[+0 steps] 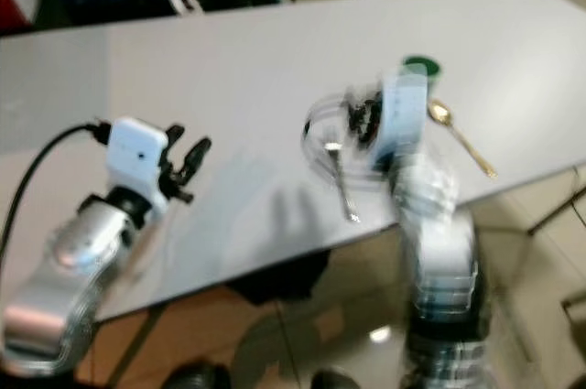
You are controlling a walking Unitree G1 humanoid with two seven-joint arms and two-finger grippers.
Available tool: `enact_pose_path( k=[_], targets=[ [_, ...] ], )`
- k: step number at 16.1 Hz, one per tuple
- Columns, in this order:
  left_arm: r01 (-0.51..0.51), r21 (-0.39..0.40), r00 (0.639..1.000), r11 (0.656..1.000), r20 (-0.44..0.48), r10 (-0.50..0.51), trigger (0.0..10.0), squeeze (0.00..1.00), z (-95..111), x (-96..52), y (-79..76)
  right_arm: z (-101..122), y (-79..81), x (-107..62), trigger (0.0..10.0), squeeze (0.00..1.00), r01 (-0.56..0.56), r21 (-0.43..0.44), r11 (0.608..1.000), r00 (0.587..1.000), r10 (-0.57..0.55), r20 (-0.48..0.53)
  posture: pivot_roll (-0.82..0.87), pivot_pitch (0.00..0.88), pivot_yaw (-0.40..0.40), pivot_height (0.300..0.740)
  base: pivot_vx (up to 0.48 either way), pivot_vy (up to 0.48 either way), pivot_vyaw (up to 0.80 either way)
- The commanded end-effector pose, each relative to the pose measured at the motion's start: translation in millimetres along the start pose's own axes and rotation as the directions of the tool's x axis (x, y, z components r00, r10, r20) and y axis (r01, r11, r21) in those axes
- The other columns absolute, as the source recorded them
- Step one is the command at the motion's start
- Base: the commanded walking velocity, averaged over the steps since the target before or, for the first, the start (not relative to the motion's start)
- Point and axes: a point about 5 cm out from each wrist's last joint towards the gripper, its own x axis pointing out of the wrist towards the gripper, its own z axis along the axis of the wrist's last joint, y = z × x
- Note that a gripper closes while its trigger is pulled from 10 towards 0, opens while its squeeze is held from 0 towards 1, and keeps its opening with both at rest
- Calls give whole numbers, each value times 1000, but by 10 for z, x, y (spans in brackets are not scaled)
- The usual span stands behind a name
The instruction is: Setting the table
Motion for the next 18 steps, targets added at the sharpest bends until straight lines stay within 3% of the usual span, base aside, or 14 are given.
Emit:
enact_pose_path(
  k=[1, 4, 6, 7, 9, 10, 12, 13, 16, 18],
  targets=[
    [-40, 17, 999, 999, 28, 39, 10000, 0, 50, -33, 22, 152, 156, -60, 10000, 0, -48, 36, 998, 996, 45, 76, -14, 49, -8, 740, 0, 480, 0],
    [-69, 33, 997, 997, -17, 70, 10000, 0, -70, -173, -3, 56, 250, -292, 10000, 0, -11, 1, 1000, 992, 10, 129, -3, 29, 15, 740, 0, 480, 0],
    [-95, 54, 995, 994, -14, 96, 10000, 0, -75, -208, 4, 61, 164, -329, 10000, 0, 28, -20, 999, 993, -25, 117, 22, 14, -3, 740, 0, 480, 0],
    [-116, 53, 993, 992, -10, 116, 10000, 0, -58, -230, 27, 39, 54, -328, 10000, 0, 93, -9, 996, 992, -92, 89, 32, 15, -19, 740, 0, 480, 0],
    [-172, 31, 985, 985, -22, 173, 10000, 0, -80, -321, 95, 19, -73, -382, 10000, 0, 224, -77, 972, 972, -216, 92, 12, 26, -18, 740, 0, 480, 0],
    [-182, 3, 982, 983, -41, 182, 10000, 0, -132, -385, 80, -35, -48, -404, 10000, 0, 172, -44, 984, 982, -168, 83, -1, 41, -14, 740, 0, 480, 0],
    [-84, 26, 996, 996, -31, 85, 10000, 0, -152, -397, -55, -144, 83, -416, 10000, 0, 0, -98, 995, 1000, 3, 26, 11, 42, -22, 740, 0, 480, 400],
    [19, 29, 1000, 999, -11, -19, 10000, 0, -109, -418, -145, -219, 200, -485, 10000, 0, -193, -167, 967, 981, 191, -30, 11, 47, -34, 740, 0, 480, 800],
    [121, 17, 993, 993, 4, -121, 10000, 0, -83, -493, -201, -236, 179, -565, 10000, 0, -293, -146, 945, 956, 291, -36, 14, 54, -54, 740, 0, 480, 800],
    [136, -14, 991, 991, 21, -136, 10000, 0, -50, -543, -231, -207, 133, -615, 10000, 0, -328, -122, 937, 944, 329, -15, 11, 56, -52, 740, 0, 480, 800]
  ],
)
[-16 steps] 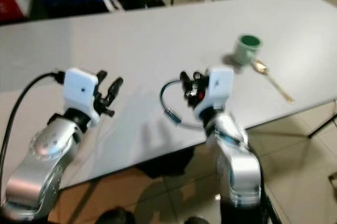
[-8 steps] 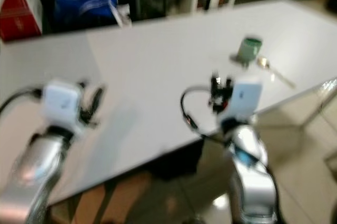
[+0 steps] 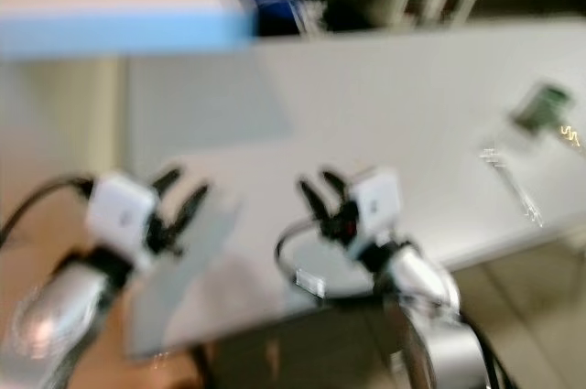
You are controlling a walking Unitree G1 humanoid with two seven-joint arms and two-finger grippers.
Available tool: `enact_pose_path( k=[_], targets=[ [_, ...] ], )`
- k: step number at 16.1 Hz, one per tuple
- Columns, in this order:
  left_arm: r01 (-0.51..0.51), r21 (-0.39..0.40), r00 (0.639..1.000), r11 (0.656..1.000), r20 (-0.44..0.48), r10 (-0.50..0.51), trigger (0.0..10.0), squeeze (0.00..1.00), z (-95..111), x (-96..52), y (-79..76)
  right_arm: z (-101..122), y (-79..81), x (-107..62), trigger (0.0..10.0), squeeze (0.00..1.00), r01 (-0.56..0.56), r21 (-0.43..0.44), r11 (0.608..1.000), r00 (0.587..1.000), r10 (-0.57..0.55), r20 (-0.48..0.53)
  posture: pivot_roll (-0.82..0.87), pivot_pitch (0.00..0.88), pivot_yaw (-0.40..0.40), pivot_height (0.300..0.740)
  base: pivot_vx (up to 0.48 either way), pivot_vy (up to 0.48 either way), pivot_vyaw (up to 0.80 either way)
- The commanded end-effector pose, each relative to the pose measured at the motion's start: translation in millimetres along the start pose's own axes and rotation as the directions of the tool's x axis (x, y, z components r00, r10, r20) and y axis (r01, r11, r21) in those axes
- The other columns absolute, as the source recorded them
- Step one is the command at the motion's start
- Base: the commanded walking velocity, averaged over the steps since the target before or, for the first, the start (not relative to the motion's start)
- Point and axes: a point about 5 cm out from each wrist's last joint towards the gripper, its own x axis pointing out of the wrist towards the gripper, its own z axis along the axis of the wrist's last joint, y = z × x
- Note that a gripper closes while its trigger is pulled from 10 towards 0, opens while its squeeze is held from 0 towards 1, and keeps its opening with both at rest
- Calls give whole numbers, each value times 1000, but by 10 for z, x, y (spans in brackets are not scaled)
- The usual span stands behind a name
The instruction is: Setting the table
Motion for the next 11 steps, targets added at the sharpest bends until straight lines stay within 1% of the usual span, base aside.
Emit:
enact_pose_path(
  k=[1, 2, 3, 4, 5, 6, 7, 9, 11],
  targets=[
    [64, -25, 997, 998, 54, -63, 10000, 0, 96, 6, -107, 26, -36, -88, 10000, 0, -10, -4, 1000, 1000, 10, 18, 12, 59, -48, 740, 0, 480, 800],
    [97, -36, 993, 995, 67, -94, 10000, 0, 114, -3, -143, 21, -21, -130, 10000, 0, -25, 16, 1000, 999, 25, 24, 12, 59, -48, 740, 0, 480, 800],
    [132, -56, 989, 990, 77, -127, 10000, 0, 132, -14, -170, 25, -10, -169, 10000, 0, -34, 33, 999, 999, 33, 37, 5, 61, -30, 740, 0, 458, 800],
    [222, -85, 973, 971, 82, -215, 10000, 0, 140, -32, -225, -10, 52, -234, 10000, 0, -112, 65, 992, 994, 111, 23, 1, 64, -21, 740, 0, 364, 0],
    [264, -87, 963, 961, 73, -258, 10000, 0, 131, -59, -252, -33, 109, -293, 10000, 0, -199, 53, 978, 980, 199, 14, 2, 64, -17, 740, 0, 0, 0],
    [282, -72, 958, 957, 72, -277, 10000, 0, 137, -70, -254, -22, 127, -314, 10000, 0, -257, 51, 965, 966, 257, 19, 2, 64, -14, 740, 0, 0, 0],
    [270, -53, 960, 961, 83, -266, 10000, 0, 148, -74, -233, 29, 138, -304, 10000, 0, -295, 38, 955, 955, 293, 36, 4, 66, -13, 740, 0, 0, 0],
    [262, -51, 963, 964, 79, -258, 10000, 0, 136, -84, -215, 37, 135, -287, 10000, 0, -297, 27, 954, 955, 296, 28, 2, 65, -10, 740, 0, 0, 0],
    [279, -54, 959, 959, 69, -275, 10000, 0, 119, -85, -208, 70, 144, -285, 10000, 0, -295, 51, 954, 955, 292, 53, 1, 68, -3, 740, 0, 0, 0]
  ],
)
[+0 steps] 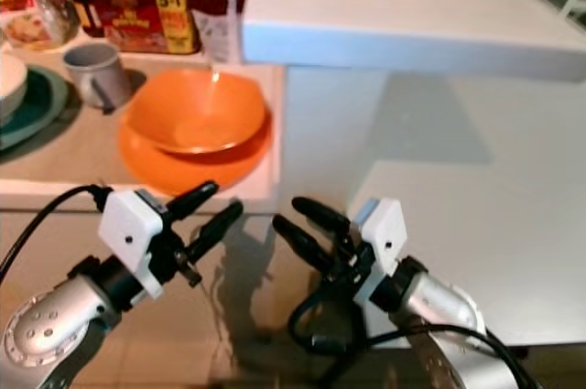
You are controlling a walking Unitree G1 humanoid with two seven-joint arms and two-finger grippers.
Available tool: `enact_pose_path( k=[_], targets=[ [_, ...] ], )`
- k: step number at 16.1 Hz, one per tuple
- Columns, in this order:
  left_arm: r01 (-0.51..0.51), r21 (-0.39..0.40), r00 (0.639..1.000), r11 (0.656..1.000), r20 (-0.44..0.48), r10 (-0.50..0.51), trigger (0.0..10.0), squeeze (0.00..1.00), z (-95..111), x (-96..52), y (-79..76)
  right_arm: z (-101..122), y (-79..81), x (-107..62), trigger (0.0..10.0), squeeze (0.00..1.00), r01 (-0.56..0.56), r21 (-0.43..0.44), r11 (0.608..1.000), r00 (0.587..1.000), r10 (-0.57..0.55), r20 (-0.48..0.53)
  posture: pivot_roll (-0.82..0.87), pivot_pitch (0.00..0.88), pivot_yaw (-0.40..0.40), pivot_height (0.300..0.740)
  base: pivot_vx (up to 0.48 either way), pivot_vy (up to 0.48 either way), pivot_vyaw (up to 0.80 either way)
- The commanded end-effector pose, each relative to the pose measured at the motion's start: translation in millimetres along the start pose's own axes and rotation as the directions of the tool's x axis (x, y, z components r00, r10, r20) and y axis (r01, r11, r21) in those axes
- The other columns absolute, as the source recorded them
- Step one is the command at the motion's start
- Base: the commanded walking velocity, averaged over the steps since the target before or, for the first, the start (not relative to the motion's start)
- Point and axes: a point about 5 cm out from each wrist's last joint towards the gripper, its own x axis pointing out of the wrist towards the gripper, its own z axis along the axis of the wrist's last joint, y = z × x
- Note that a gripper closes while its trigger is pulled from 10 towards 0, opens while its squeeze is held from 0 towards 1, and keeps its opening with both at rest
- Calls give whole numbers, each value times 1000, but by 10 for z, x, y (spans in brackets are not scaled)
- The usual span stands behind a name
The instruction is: Setting the table
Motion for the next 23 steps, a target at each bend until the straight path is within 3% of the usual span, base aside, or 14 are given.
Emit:
enact_pose_path(
  k=[1, 7, 11, 15, 18, 19, 20, 21, 22, 23],
  targets=[
    [14, -12, 1000, 1000, 1, -14, 10000, 0, 2, 0, -7, 56, -3, -12, 10000, 0, 2, 1, 1000, 1000, -2, 8, 0, 70, -5, 740, 0, 0, 0],
    [-37, -10, 999, 999, 12, 37, 10000, 0, 36, -17, 88, 196, -12, 218, 10000, 0, 111, 14, 994, 987, -112, 114, 21, 82, -37, 740, 0, 311, 0],
    [-4, -3, 999, 1000, 43, 4, 10000, 0, 100, 9, 98, 299, 36, 269, 10000, 0, 97, -7, 995, 985, -95, 145, 8, 82, -26, 740, 0, 480, 0],
    [-105, 52, 989, 993, 112, 99, 10000, 0, 259, 133, 224, 419, -75, 363, 10000, 0, 171, 38, 985, 971, -175, 165, 13, 83, -38, 740, 0, 120, 0],
    [-114, 22, 988, 993, 111, 110, 10000, 0, 293, 222, 215, 537, -105, 421, 10000, 0, 221, 45, 974, 953, -226, 200, 9, 84, -34, 740, 0, -160, 0],
    [-102, 29, 989, 994, 107, 99, 10000, 0, 295, 221, 206, 550, -141, 433, 10000, 0, 254, 49, 966, 947, -259, 191, 8, 85, -31, 740, 0, 0, 0],
    [-59, 34, 992, 998, 114, 55, 10000, 0, 315, 211, 166, 511, -253, 497, 10000, 0, 345, 100, 933, 931, -354, 91, 9, 87, -32, 740, 0, 0, 0],
    [-49, 37, 992, 998, 117, 44, 10000, 0, 322, 210, 152, 478, -305, 520, 10000, 0, 394, 87, 915, 917, -398, 34, 9, 87, -32, 740, 0, 0, 0],
    [-32, 32, 992, 999, 123, 28, 10000, 0, 338, 217, 134, 471, -370, 576, 10000, 0, 435, 143, 889, 898, -441, 10, 7, 88, -31, 740, 0, 0, 0],
    [-23, 33, 992, 999, 126, 18, 10000, 0, 347, 231, 126, 462, -435, 612, 10000, 1000, 483, 176, 858, 873, -487, -19, 9, 86, -31, 740, 0, 0, 0]
  ],
)
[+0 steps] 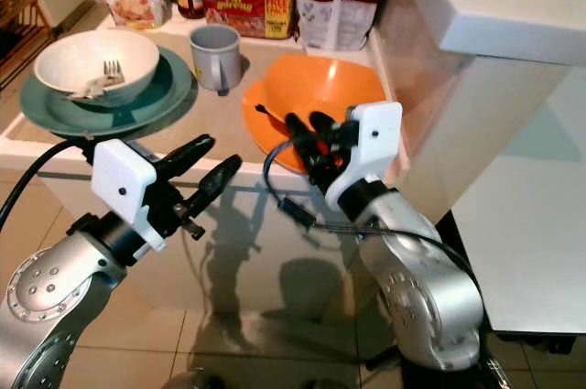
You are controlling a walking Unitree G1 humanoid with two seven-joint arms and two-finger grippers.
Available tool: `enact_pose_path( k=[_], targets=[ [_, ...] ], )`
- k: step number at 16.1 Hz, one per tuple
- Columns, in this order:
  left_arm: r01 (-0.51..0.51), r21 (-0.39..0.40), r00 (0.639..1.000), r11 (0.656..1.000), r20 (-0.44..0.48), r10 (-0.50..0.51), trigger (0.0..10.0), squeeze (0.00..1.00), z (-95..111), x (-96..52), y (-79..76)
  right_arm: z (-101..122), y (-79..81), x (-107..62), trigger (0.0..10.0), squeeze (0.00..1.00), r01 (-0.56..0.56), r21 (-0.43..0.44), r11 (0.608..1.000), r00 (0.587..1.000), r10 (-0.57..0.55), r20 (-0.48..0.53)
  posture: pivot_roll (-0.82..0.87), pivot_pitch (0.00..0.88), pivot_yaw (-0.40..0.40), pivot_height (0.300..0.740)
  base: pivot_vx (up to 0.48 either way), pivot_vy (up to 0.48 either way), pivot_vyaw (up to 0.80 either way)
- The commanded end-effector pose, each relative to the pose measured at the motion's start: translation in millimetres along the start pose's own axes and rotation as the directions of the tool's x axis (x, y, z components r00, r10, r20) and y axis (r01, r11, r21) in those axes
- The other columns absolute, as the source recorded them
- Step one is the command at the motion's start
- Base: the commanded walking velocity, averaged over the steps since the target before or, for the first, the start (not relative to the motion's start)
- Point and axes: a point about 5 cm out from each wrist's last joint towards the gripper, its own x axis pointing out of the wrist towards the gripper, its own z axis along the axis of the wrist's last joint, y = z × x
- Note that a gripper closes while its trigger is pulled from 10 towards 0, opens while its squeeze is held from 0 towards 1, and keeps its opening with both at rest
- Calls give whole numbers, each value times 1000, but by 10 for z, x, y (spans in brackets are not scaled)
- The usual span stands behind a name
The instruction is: Setting the table
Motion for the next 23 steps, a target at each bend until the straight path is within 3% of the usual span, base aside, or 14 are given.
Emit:
enact_pose_path(
  k=[1, 7, 15, 18, 19, 20, 21, 23],
  targets=[
    [54, 2, 998, 999, 26, -54, 10000, 0, 61, 45, -65, 16, -139, 114, 10000, 1000, 137, 36, 990, 989, -135, -57, 12, 86, -38, 740, 0, 0, 0],
    [83, -7, 996, 997, 41, -83, 10000, 0, 93, 5, -56, 159, -116, 107, 10000, 1000, 229, 147, 962, 972, -219, -86, 19, 82, -53, 740, 0, 0, 0],
    [127, -10, 991, 992, 32, -127, 10000, 0, 67, -12, -35, 173, -220, 58, 10000, 1000, 411, 120, 904, 908, -394, -143, 17, 68, -48, 740, 0, 0, 0],
    [134, -3, 991, 991, 26, -134, 10000, 0, 46, 8, 0, 99, -294, 240, 10000, 1000, 451, 149, 880, 887, -422, -188, 14, 65, -40, 740, 0, 0, 0],
    [132, 6, 991, 991, 24, -132, 10000, 0, 43, 21, 26, 106, -294, 355, 10000, 886, 442, 166, 882, 892, -412, -187, 18, 66, -39, 740, 0, 0, 0],
    [130, 11, 991, 991, 24, -130, 10000, 0, 45, 25, 38, 108, -290, 404, 10000, 255, 438, 170, 883, 894, -407, -188, 23, 65, -43, 740, 0, 0, 0],
    [126, 19, 992, 992, 26, -127, 10000, 0, 57, 30, 65, 89, -285, 513, 10000, 0, 440, 181, 880, 892, -404, -204, 29, 65, -51, 740, 0, 0, 0],
    [122, 24, 992, 992, 26, -122, 10000, 0, 59, 27, 76, 49, -286, 579, 10000, 0, 447, 211, 869, 887, -400, -233, 34, 65, -54, 740, 0, 0, 0]
  ],
)
